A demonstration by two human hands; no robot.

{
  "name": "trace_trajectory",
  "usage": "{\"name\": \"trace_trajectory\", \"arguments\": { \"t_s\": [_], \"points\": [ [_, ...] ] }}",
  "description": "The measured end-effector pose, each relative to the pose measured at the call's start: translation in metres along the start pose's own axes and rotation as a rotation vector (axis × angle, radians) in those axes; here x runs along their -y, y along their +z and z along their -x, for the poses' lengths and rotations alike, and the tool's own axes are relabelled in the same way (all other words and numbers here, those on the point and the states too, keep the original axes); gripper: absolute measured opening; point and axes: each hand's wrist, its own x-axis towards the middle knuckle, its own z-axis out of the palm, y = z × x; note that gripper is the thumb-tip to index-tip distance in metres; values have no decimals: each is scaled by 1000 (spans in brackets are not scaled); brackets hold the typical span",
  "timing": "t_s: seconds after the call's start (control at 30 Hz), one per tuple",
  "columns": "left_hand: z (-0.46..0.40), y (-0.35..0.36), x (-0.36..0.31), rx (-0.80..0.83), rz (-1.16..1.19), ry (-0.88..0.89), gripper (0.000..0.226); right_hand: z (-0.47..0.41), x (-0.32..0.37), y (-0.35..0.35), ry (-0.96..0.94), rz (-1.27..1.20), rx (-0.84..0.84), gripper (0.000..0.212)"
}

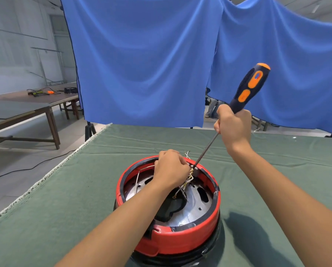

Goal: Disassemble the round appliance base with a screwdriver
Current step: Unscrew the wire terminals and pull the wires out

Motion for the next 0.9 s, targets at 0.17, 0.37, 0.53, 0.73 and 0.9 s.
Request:
{"name": "trace_trajectory", "arguments": {
  "t_s": [0.17, 0.37, 0.53, 0.73, 0.9],
  "points": [
    [-1, -1, 1, 13, 3, 2, 22, -29, -19, 1, 273, -49, -75, 23],
    [-1, 0, 3, 24, -14, 6, 20, -30, -34, -13, 451, -182, -168, 17],
    [-2, -1, 3, 34, -10, 18, 19, 2, -15, -20, 113, -179, -101, 32],
    [-2, -2, 4, 44, -17, 32, 18, 34, 8, 1, -228, 39, 64, 36],
    [-2, -4, 7, 58, -5, 51, 19, 19, 8, 5, -156, 68, 51, 38]
  ]
}}
